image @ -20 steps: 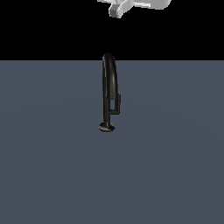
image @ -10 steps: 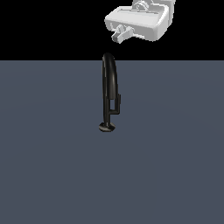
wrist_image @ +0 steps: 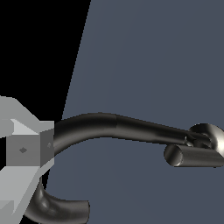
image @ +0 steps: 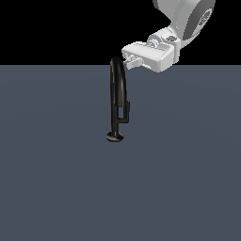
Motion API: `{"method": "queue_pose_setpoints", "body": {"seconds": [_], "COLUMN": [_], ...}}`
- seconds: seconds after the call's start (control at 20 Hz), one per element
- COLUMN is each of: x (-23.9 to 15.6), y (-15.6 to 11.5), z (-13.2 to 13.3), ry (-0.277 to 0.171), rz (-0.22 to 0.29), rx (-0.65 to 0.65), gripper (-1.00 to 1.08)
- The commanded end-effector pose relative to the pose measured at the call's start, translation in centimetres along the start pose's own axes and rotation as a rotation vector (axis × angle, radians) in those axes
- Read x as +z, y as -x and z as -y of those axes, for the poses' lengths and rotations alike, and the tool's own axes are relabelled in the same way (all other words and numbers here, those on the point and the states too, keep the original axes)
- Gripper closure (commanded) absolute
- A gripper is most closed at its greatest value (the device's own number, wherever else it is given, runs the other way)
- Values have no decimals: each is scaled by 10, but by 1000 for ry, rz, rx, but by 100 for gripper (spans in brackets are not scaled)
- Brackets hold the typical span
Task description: Turn on the faucet by rotating a designated handle.
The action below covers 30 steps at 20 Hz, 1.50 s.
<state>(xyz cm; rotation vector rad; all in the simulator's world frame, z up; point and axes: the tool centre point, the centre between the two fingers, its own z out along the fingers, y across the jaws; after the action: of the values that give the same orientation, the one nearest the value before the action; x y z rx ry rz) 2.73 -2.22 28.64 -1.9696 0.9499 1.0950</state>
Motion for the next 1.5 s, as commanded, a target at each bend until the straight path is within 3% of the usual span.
{"method": "queue_pose_setpoints", "body": {"seconds": [0.0, 0.45, 0.8, 1.1, 1.45], "x": [2, 20, 36, 44, 46], "y": [-19, -90, -128, -144, -145], "z": [4, 12, 13, 13, 13], "ry": [-43, -203, -293, -330, -333], "rz": [53, 242, 347, 391, 394], "rx": [42, 199, 288, 326, 328], "gripper": [108, 108, 108, 108, 108]}}
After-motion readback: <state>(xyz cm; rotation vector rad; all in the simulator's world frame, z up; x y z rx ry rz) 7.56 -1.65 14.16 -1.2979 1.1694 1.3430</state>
